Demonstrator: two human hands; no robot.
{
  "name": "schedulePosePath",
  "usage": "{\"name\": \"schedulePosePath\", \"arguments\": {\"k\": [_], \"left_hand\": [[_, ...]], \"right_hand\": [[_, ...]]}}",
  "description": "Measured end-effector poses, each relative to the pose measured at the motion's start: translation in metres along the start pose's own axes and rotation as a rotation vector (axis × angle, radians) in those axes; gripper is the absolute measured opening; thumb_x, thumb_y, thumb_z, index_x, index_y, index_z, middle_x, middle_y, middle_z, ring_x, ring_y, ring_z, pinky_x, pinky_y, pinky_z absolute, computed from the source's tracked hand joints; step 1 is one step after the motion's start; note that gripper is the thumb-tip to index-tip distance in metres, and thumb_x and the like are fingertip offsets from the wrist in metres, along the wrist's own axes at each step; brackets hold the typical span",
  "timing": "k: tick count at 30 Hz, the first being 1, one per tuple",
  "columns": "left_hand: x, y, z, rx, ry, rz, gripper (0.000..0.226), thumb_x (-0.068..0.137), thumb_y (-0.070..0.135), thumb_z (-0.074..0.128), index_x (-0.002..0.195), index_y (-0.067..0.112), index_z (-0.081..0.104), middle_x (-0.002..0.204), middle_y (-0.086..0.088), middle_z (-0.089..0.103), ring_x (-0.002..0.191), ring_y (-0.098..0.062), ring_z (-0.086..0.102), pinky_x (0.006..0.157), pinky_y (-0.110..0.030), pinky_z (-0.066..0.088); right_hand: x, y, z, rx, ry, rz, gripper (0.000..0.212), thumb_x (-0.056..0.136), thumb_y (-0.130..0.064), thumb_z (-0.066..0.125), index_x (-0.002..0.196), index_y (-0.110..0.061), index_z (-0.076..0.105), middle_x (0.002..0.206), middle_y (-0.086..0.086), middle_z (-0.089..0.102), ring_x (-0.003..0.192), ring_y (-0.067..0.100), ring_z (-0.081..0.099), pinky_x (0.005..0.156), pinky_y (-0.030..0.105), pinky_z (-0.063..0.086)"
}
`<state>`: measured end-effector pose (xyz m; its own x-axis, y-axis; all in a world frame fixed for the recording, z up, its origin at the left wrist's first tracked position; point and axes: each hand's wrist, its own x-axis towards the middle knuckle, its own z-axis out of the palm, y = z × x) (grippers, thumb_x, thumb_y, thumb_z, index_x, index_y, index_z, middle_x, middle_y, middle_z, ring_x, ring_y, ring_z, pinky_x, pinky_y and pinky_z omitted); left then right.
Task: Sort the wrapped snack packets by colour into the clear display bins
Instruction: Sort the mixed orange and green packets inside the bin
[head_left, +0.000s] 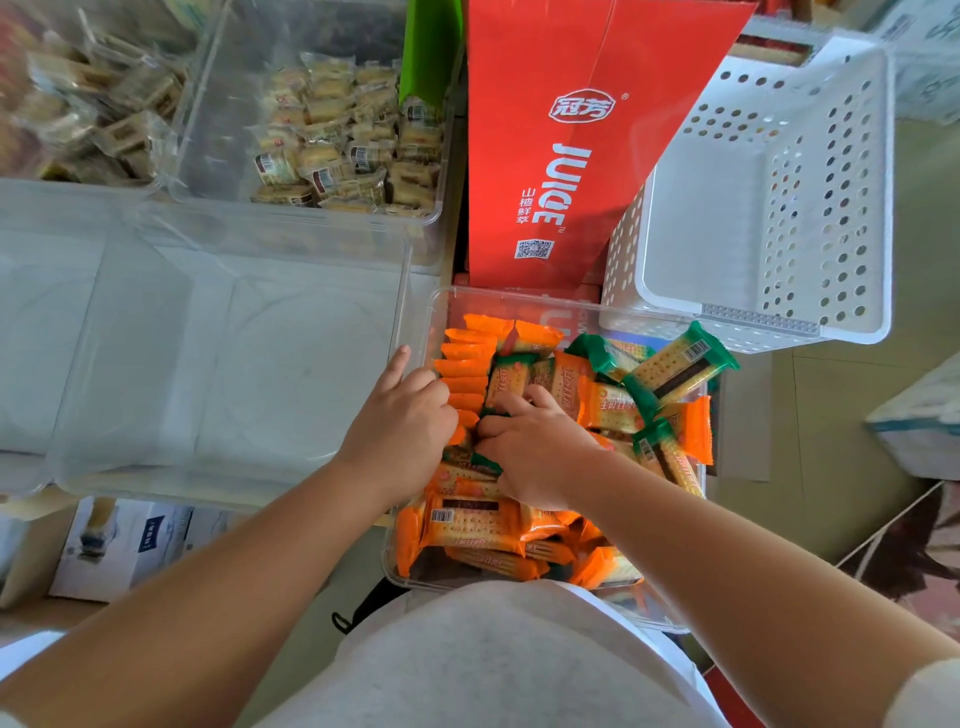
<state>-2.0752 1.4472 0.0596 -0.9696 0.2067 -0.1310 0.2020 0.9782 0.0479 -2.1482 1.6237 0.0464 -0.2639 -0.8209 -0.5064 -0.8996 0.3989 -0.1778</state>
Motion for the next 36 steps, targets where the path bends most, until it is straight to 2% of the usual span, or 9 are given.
{"name": "schedulePosePath", "arguments": {"k": [3, 7, 10, 14, 19, 26, 29, 33, 36], "left_hand": [[0.002, -0.002, 0.002, -0.029, 0.004, -0.013, 0.016, 0.081, 0.010, 0.071, 0.068, 0.018, 0.065, 0.073, 0.003, 0.058, 0.089, -0.022, 0.057, 0.120, -0.054, 0.022], [0.005, -0.006, 0.005, -0.055, -0.005, -0.002, 0.016, 0.076, 0.011, 0.077, 0.081, 0.019, 0.065, 0.077, 0.003, 0.062, 0.092, -0.024, 0.057, 0.119, -0.053, 0.020], [0.008, -0.007, 0.002, -0.083, -0.030, 0.011, 0.010, 0.081, 0.016, 0.074, 0.078, 0.019, 0.065, 0.076, 0.003, 0.062, 0.093, -0.023, 0.056, 0.120, -0.053, 0.015], [0.006, -0.012, -0.003, -0.160, 0.002, 0.041, 0.015, 0.083, 0.030, 0.074, 0.073, 0.021, 0.067, 0.074, 0.005, 0.063, 0.091, -0.021, 0.058, 0.120, -0.054, 0.022], [0.002, -0.017, -0.002, -0.159, 0.015, 0.063, 0.019, 0.085, 0.030, 0.075, 0.070, 0.020, 0.067, 0.075, 0.004, 0.063, 0.091, -0.020, 0.060, 0.122, -0.051, 0.022], [0.003, -0.013, -0.001, -0.180, 0.033, 0.020, 0.022, 0.090, 0.019, 0.064, 0.068, 0.018, 0.063, 0.074, 0.004, 0.061, 0.088, -0.019, 0.057, 0.123, -0.045, 0.013], [0.004, -0.013, -0.001, -0.185, 0.040, 0.016, 0.021, 0.090, 0.017, 0.062, 0.069, 0.017, 0.064, 0.075, 0.004, 0.062, 0.087, -0.019, 0.058, 0.123, -0.046, 0.016], [0.006, -0.015, -0.001, -0.186, 0.036, -0.013, 0.019, 0.089, 0.015, 0.062, 0.070, 0.017, 0.065, 0.074, 0.004, 0.062, 0.085, -0.018, 0.058, 0.122, -0.040, 0.011], [0.007, -0.015, -0.001, -0.204, 0.065, -0.032, 0.017, 0.085, 0.011, 0.064, 0.069, 0.016, 0.064, 0.071, 0.003, 0.060, 0.079, -0.019, 0.057, 0.120, -0.041, 0.021]], "right_hand": [[0.002, -0.002, 0.000, 0.016, -0.027, 0.017, 0.041, 0.096, -0.034, 0.042, 0.135, -0.031, 0.055, 0.139, -0.014, 0.050, 0.131, 0.024, 0.028, 0.112, 0.051, 0.016], [0.000, 0.003, -0.002, -0.017, -0.109, 0.017, 0.050, 0.097, -0.047, 0.034, 0.145, -0.033, 0.044, 0.146, -0.011, 0.044, 0.135, 0.026, 0.024, 0.115, 0.055, 0.010], [0.001, 0.005, -0.006, -0.093, -0.174, 0.031, 0.053, 0.097, -0.055, 0.031, 0.137, -0.030, 0.055, 0.144, -0.008, 0.043, 0.135, 0.028, 0.023, 0.116, 0.057, 0.009], [0.002, 0.007, -0.005, -0.102, -0.193, 0.062, 0.037, 0.100, -0.045, 0.037, 0.125, -0.032, 0.061, 0.142, -0.013, 0.049, 0.140, 0.032, 0.018, 0.116, 0.059, 0.009], [0.017, -0.001, 0.005, -0.041, -0.252, 0.186, 0.055, 0.098, -0.036, 0.046, 0.151, -0.027, 0.034, 0.159, 0.002, 0.035, 0.152, 0.034, -0.008, 0.116, 0.067, -0.009], [0.037, -0.019, 0.009, 0.000, -0.385, 0.346, 0.033, 0.095, -0.026, 0.053, 0.127, -0.027, 0.061, 0.158, -0.002, 0.034, 0.150, 0.034, -0.022, 0.104, 0.079, -0.016], [0.037, -0.024, 0.003, 0.013, -0.383, 0.373, 0.026, 0.095, -0.022, 0.054, 0.119, -0.022, 0.064, 0.154, -0.001, 0.041, 0.151, 0.034, -0.018, 0.106, 0.079, -0.012], [0.032, -0.017, 0.003, 0.029, -0.321, 0.361, 0.029, 0.096, -0.035, 0.052, 0.120, -0.026, 0.064, 0.153, 0.000, 0.041, 0.151, 0.032, -0.008, 0.106, 0.077, -0.012], [0.027, -0.013, 0.003, 0.030, -0.314, 0.303, 0.030, 0.096, -0.036, 0.050, 0.124, -0.030, 0.060, 0.153, -0.001, 0.041, 0.151, 0.033, -0.009, 0.107, 0.077, -0.011]]}}
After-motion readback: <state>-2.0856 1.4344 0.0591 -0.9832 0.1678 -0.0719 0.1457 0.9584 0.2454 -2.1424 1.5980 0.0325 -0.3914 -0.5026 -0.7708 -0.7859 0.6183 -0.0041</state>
